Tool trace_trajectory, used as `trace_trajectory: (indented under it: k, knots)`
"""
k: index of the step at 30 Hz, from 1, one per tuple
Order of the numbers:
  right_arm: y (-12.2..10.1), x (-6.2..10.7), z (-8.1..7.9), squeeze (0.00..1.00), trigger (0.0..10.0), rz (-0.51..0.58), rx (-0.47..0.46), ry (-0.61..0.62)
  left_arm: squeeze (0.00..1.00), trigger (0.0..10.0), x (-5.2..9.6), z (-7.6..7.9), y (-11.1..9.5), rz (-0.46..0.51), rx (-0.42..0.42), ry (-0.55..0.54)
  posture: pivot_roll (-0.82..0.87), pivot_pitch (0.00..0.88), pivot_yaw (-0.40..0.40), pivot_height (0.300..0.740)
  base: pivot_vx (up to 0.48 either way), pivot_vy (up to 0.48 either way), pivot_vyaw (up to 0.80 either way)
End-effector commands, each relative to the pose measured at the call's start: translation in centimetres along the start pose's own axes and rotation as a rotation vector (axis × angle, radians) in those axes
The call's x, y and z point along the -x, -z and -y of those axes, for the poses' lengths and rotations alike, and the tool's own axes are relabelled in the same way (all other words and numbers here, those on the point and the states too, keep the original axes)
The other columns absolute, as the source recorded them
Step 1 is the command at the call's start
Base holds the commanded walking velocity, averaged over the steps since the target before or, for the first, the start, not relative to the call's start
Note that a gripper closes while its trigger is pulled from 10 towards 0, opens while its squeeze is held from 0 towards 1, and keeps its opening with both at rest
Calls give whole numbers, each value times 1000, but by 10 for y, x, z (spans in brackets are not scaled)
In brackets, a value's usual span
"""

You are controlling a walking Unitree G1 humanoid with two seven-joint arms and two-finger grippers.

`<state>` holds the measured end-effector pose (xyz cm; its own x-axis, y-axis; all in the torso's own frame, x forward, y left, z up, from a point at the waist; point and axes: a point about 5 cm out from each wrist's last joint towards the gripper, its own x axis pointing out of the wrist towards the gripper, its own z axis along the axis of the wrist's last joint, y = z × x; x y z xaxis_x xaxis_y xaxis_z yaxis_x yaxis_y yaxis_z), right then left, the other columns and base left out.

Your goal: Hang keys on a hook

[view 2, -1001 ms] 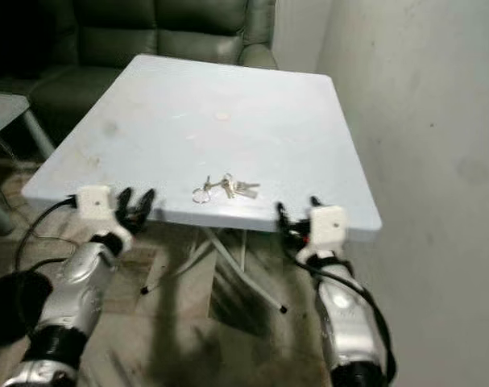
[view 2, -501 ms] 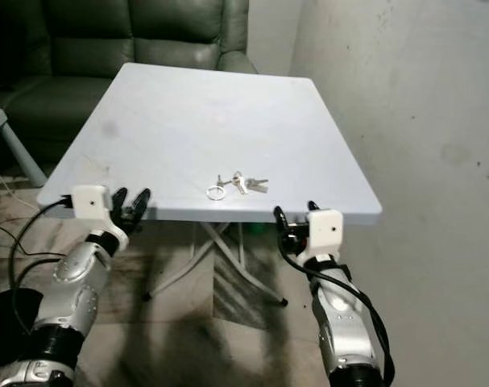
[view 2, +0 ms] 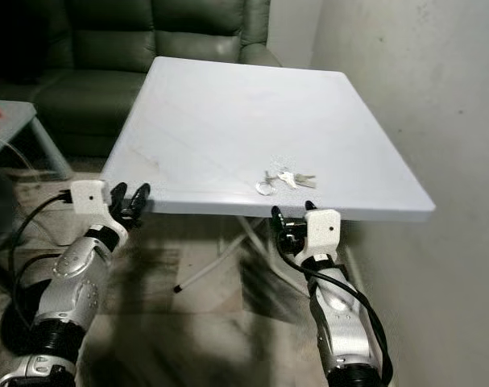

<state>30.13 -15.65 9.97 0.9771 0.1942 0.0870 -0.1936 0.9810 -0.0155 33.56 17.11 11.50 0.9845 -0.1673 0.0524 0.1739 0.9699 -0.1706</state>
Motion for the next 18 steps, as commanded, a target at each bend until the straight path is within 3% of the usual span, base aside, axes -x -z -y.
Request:
trace_trajectory:
  k: [1, 18]
  knots:
    - [-1, 3, 10, 0, 10000, -3, 13, 27, 0, 10000, -3, 9, 2, -10, 14, 19, -1, 57, -39, 740, 0, 360, 0]
    - [-1, 1, 8, 0, 10000, -3, 14, 15, 0, 10000, 0, 6, 8, -56, 22, -22, 8, 72, -41, 740, 0, 0, 0]
